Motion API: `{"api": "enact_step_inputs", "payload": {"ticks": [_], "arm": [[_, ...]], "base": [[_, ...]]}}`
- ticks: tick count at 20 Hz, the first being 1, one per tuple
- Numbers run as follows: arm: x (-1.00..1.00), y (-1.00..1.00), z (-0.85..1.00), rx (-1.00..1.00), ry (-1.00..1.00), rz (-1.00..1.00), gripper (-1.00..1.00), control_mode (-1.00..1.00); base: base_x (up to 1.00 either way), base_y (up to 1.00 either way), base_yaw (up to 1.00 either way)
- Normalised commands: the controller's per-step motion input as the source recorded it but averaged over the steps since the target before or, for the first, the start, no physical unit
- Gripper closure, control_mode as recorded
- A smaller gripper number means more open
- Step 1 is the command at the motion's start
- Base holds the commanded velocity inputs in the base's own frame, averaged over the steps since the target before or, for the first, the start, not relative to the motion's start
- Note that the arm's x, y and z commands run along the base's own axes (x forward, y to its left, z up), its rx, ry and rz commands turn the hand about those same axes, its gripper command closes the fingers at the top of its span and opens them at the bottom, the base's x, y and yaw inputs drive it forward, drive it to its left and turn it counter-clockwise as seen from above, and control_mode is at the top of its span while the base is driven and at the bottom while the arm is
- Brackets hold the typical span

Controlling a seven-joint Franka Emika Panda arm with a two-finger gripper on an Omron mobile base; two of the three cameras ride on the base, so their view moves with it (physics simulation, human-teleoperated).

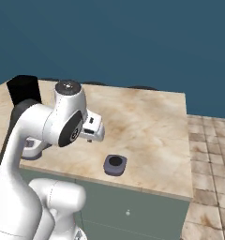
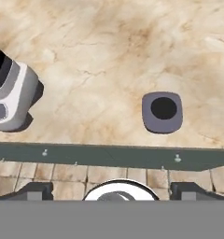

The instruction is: Grab the onion and garlic from the fridge, place them in the blender, close the lid, and turn on the blender to create a marinade.

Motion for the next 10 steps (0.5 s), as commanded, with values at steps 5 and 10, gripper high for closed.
{"api": "enact_step_inputs", "payload": {"ticks": [5, 10], "arm": [[0.00, -0.53, -0.68, 0.00, 0.21, -0.17, -1.00, -1.00], [0.17, -0.36, -0.69, -0.04, 0.14, -0.02, -1.00, -1.00]], "base": [[0.00, 0.00, 0.00], [0.00, 0.00, 0.00]]}}
